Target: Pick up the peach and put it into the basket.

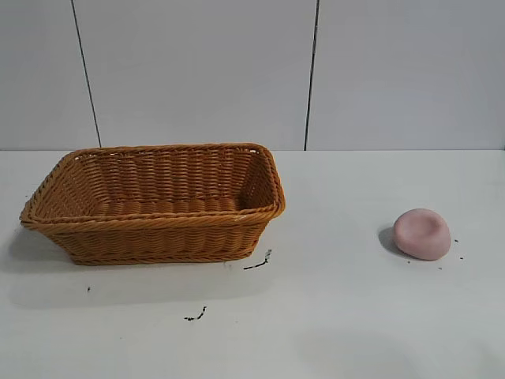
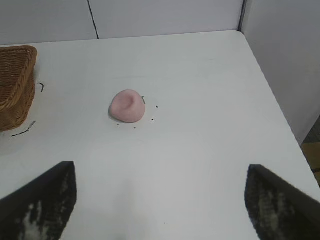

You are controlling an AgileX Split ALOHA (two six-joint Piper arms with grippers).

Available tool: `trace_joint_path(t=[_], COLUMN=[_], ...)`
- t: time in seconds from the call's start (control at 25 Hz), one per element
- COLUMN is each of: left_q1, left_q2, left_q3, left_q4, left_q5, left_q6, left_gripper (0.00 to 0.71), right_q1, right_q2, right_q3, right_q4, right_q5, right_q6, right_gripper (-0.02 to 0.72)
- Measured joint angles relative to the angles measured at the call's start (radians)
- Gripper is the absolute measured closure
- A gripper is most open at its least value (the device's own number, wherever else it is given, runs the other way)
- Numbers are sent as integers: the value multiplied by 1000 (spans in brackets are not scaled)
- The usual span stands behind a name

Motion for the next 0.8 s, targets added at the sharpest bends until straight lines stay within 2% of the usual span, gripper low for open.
trace_joint_path(t=[0.4, 0.48, 0.68, 0.8], left_q1=[0, 0, 0, 0], left_q2=[0, 0, 0, 0], left_q3=[0, 0, 0, 0], left_q4=[0, 0, 0, 0], left_q5=[0, 0, 0, 0], left_q6=[0, 0, 0, 0], left_gripper=[17, 17, 17, 17], right_q1=[0, 0, 0, 0], right_q2=[0, 22, 309, 523], right_q3=[-2, -20, -115, -193], right_q4=[13, 14, 15, 16], right_q5=[-2, 2, 5, -19], right_q6=[-11, -17, -24, -26], right_gripper=[68, 38, 15, 15])
